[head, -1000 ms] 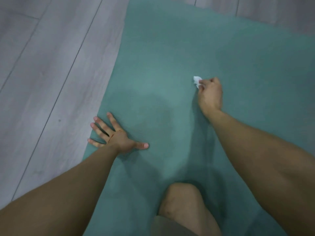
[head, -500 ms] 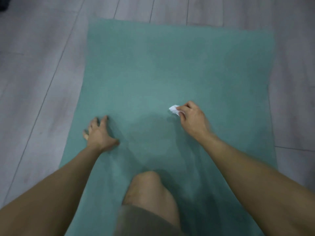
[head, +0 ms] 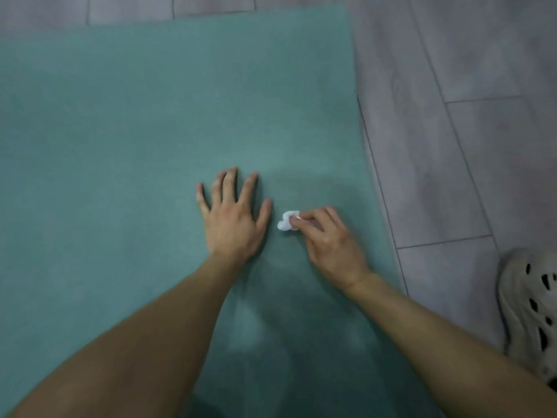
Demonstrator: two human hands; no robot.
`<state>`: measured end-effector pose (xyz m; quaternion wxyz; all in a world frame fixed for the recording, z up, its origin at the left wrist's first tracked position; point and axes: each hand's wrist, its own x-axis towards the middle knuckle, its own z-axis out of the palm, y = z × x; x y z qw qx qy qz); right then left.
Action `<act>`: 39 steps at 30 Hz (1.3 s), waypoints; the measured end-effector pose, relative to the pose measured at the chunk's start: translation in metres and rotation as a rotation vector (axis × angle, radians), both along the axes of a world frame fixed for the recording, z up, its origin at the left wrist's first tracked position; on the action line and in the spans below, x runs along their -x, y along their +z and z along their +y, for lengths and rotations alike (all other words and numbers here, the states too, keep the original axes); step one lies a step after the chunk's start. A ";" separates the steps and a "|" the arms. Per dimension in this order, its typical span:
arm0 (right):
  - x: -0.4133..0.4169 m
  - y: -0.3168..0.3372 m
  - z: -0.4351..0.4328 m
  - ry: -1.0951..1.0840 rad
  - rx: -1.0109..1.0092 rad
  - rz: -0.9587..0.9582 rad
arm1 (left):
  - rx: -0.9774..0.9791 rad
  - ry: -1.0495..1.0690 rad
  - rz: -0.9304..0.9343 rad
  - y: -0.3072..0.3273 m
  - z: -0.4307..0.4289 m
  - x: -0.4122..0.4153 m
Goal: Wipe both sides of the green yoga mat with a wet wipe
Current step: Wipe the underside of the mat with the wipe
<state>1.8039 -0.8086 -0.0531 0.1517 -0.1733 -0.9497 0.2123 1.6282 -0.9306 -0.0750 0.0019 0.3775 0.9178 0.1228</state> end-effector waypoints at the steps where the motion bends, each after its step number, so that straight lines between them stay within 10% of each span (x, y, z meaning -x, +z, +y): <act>1: 0.003 -0.002 0.004 0.050 0.004 0.031 | 0.016 0.038 0.020 -0.003 0.005 -0.001; 5: 0.048 -0.002 0.087 0.184 -0.066 0.108 | 0.008 0.055 0.092 -0.002 -0.001 -0.002; 13: 0.117 -0.003 0.194 -0.302 -0.055 0.088 | 0.033 0.058 0.088 0.000 0.004 0.001; 22: 0.053 0.014 0.106 0.317 -0.008 -0.006 | 0.052 0.055 0.091 0.000 0.005 0.002; 29: 0.133 -0.001 0.179 -0.400 0.108 0.123 | -0.064 0.067 0.111 0.009 0.033 0.018; 39: 0.088 0.016 0.149 0.125 0.172 -0.045 | -0.050 -0.043 0.067 -0.001 0.084 0.040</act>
